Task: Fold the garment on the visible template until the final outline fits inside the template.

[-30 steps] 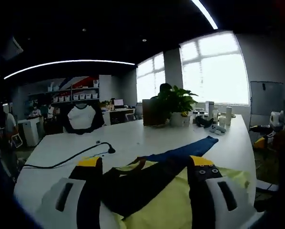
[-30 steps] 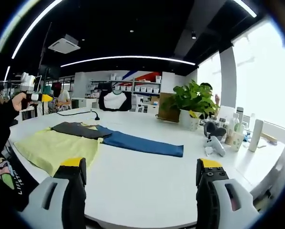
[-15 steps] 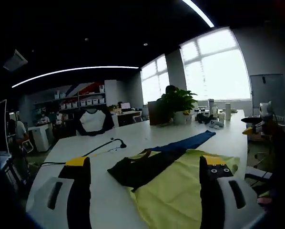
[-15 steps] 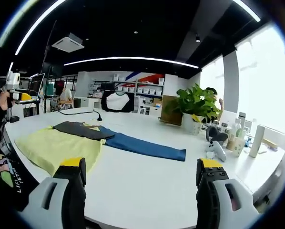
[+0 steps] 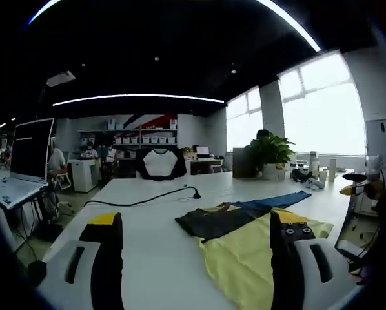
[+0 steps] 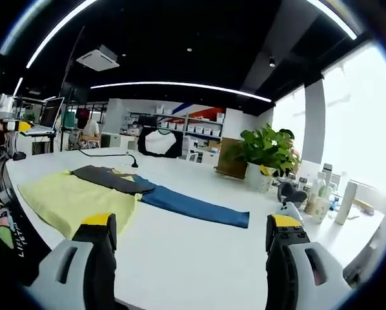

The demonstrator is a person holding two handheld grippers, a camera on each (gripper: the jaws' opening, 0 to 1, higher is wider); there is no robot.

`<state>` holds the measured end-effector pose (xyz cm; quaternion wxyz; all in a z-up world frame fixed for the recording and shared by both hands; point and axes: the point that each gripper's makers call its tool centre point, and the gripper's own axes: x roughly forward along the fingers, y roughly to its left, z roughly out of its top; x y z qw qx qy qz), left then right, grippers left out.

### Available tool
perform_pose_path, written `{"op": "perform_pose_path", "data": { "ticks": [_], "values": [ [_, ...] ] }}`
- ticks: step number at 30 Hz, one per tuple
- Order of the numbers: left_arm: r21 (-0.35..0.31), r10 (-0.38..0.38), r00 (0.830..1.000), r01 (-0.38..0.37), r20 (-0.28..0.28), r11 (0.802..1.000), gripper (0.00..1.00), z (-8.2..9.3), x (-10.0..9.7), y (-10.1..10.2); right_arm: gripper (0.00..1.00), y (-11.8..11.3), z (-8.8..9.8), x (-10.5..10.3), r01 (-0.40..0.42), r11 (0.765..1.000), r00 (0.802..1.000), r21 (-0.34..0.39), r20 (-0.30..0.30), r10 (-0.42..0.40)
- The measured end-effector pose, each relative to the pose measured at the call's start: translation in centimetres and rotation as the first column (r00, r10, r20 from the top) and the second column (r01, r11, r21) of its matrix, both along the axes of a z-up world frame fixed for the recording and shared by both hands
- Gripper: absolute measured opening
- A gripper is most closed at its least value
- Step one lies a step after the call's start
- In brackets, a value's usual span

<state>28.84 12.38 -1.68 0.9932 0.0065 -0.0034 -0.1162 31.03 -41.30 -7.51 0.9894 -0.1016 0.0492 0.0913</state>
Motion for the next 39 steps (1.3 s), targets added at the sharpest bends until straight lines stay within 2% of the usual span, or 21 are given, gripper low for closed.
{"op": "perform_pose_path", "data": {
  "ticks": [2,6,8,9,12,16,18,19,22,26,27,28,29,30,32,37,39],
  "values": [
    [0.036,0.062,0.998,-0.062,-0.003,0.997,1.00,0.2,0.1,1.0,0.99,-0.4,0.0,0.3,0.018,1.000,0.999,0.013,-0.031,-0.017],
    [0.048,0.077,0.997,-0.078,0.012,0.996,1.00,0.3,-0.3,1.4,0.99,0.4,1.5,0.9,0.010,0.999,1.000,-0.031,-0.002,-0.010],
    [0.004,0.090,0.996,-0.090,0.029,0.996,1.00,0.7,-0.4,1.9,0.92,1.2,3.5,1.3,-0.013,0.999,0.997,-0.039,0.070,0.015],
    [0.014,0.104,0.994,-0.104,0.047,0.994,1.00,1.0,-0.4,2.2,0.90,1.4,4.0,1.3,-0.015,0.999,0.997,-0.043,0.080,0.019],
    [0.034,0.118,0.991,-0.120,0.057,0.992,1.00,1.2,-0.6,2.7,0.96,1.7,5.6,1.8,-0.018,0.998,0.995,-0.065,0.094,0.024],
    [0.041,0.125,0.990,-0.128,0.062,0.991,1.00,1.3,-0.6,2.9,0.97,2.1,7.5,2.8,-0.023,0.995,0.993,-0.092,0.110,0.034],
    [0.035,0.123,0.989,-0.127,0.086,0.991,1.00,1.6,-0.6,3.1,0.97,3.3,8.2,3.0,-0.091,0.992,0.988,-0.091,0.115,0.102],
    [-0.002,0.126,0.987,-0.126,0.102,0.992,1.00,1.9,-0.6,3.3,0.96,4.4,8.3,2.9,-0.148,0.986,0.983,-0.071,0.102,0.154],
    [-0.004,0.118,0.989,-0.118,0.089,0.993,1.00,1.6,-0.9,3.7,0.97,5.7,8.6,3.4,-0.187,0.982,0.979,-0.015,0.082,0.188],
    [0.011,0.126,0.989,-0.127,0.072,0.992,1.00,1.1,-1.3,4.6,0.99,5.9,8.8,4.9,-0.172,0.982,0.983,-0.074,0.057,0.176],
    [0.010,0.127,0.989,-0.128,0.072,0.992,1.00,1.1,-1.3,4.7,0.99,6.1,9.1,5.4,-0.182,0.981,0.980,-0.069,0.064,0.187],
    [0.004,0.124,0.990,-0.124,0.072,0.992,1.00,1.1,-1.5,4.9,0.99,6.9,10.3,5.7,-0.230,0.973,0.965,-0.031,0.123,0.233],
    [0.004,0.116,0.991,-0.116,0.069,0.993,1.00,1.1,-1.5,4.9,0.99,7.5,11.0,5.9,-0.270,0.963,0.952,0.017,0.157,0.264],
    [0.007,0.104,0.993,-0.104,0.060,0.995,1.00,1.0,-1.6,5.0,0.99,8.0,10.9,6.1,-0.307,0.949,0.947,0.073,0.126,0.297],
    [0.005,0.101,0.993,-0.102,0.056,0.995,1.00,0.8,-1.7,5.3,0.99,8.6,11.6,6.7,-0.353,0.932,0.933,0.081,0.110,0.344],
    [-0.003,0.094,0.994,-0.094,0.062,0.996,1.00,0.6,-2.1,5.9,0.99,8.6,13.0,8.3,-0.361,0.931,0.930,0.052,0.088,0.355],
    [-0.016,0.088,0.994,-0.087,0.071,0.996,1.00,1.0,-2.3,5.9,0.99,8.0,13.0,9.1,-0.342,0.939,0.939,0.048,0.069,0.338]
  ]
}}
